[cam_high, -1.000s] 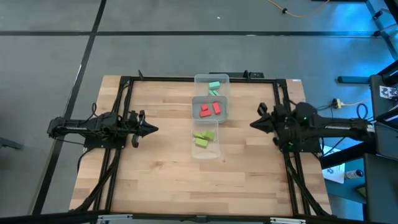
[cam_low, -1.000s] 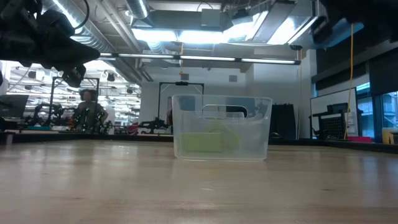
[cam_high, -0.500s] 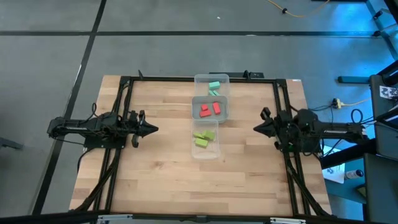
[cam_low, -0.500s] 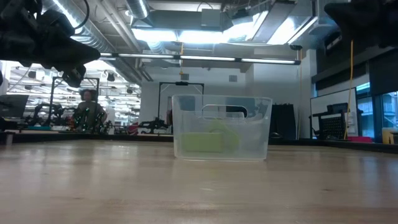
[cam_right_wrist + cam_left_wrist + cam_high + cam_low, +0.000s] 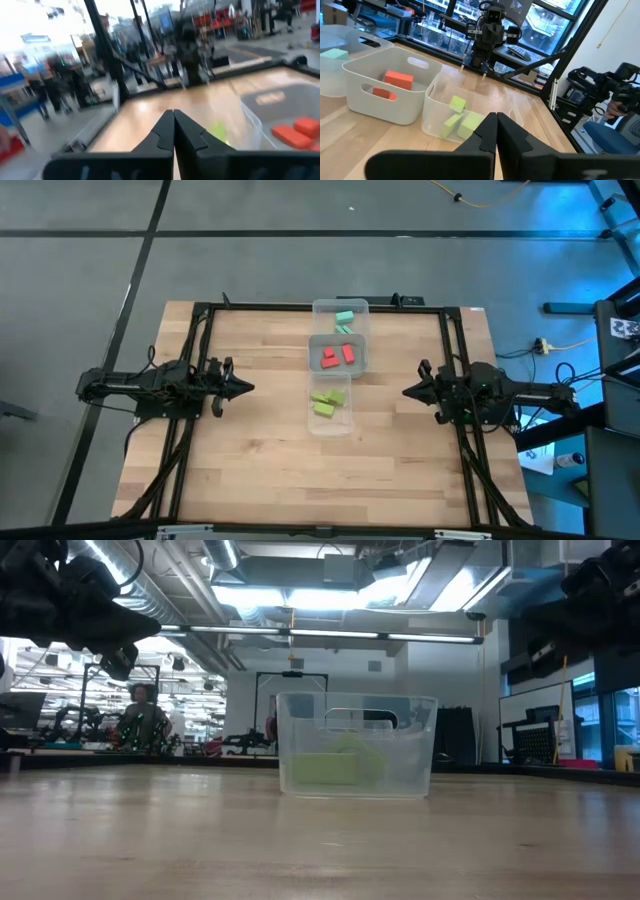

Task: Sort & place blocks by color
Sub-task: Return to Home Position

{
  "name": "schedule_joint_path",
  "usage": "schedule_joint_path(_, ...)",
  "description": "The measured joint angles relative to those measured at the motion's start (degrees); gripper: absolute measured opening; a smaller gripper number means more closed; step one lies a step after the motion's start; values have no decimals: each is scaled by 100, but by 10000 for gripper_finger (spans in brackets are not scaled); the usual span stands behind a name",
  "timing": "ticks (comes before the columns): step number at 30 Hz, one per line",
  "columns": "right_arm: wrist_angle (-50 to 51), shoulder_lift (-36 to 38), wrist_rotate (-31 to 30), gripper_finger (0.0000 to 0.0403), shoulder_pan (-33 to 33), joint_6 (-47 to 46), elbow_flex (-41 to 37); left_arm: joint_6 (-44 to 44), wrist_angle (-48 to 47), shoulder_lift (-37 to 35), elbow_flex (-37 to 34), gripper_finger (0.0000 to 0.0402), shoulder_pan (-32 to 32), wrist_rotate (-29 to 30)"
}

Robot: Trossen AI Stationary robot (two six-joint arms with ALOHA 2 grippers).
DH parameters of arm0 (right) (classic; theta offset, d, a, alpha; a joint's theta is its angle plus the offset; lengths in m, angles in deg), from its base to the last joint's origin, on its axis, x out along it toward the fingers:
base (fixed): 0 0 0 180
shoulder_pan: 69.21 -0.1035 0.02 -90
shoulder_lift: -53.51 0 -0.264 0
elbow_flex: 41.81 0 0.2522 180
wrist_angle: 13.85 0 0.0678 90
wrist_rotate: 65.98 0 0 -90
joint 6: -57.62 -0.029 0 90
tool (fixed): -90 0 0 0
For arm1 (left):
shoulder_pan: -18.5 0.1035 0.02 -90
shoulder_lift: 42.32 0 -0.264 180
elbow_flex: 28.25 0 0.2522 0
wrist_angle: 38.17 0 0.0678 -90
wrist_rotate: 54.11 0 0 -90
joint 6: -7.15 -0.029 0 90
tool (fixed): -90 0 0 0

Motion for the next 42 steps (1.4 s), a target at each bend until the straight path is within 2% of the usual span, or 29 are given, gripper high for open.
schedule_joint_path(5, 50, -145, -68, 0, 0, 515, 0, -2, 1, 0, 0, 7, 0, 0)
schedule_joint_path(17, 77, -199, -294, 22, 0, 519, 2, -2, 0, 0, 0, 24, 0, -2)
schedule_joint_path(35, 77, -199, -296, 20, -2, 535, 4, -2, 0, 0, 0, 1, 0, -2)
schedule_joint_path(42, 77, -199, -296, 20, -2, 535, 4, -2, 0, 0, 0, 8, 0, -4)
